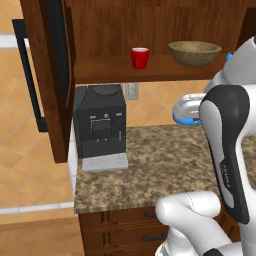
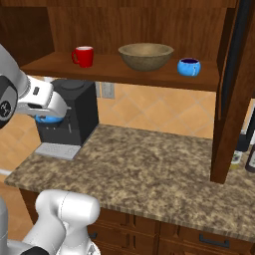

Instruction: Gather all objects into one cabinet and sort the glasses and bowls to opposite sides.

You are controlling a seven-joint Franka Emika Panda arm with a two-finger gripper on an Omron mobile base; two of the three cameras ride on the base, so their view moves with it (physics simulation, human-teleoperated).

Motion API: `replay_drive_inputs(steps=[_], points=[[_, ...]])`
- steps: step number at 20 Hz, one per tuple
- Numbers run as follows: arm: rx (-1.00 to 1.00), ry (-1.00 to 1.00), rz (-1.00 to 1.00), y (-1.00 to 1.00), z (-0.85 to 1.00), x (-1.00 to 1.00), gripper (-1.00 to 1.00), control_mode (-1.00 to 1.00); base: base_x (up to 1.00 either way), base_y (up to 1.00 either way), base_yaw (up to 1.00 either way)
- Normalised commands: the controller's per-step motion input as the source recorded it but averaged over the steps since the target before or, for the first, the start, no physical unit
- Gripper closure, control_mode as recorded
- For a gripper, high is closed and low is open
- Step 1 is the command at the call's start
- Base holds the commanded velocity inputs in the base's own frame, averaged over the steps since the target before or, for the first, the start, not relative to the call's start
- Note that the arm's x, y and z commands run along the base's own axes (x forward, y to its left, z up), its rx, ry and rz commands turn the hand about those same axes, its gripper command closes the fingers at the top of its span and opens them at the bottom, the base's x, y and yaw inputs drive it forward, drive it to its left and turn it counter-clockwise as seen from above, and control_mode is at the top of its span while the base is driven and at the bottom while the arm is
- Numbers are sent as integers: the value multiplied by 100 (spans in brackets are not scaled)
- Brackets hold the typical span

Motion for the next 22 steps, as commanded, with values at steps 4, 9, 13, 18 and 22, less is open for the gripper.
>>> replay_drive_inputs(steps=[4,9,13,18,22], points=[[0,0,0,0,0,0,100,100,0,13,1],[0,-23,0,25,46,-60,100,-100,0,0,0],[0,-8,0,41,65,-11,100,-100,0,0,0],[3,0,0,31,53,0,100,-100,0,0,0],[5,1,5,46,12,0,100,-100,0,0,0]])
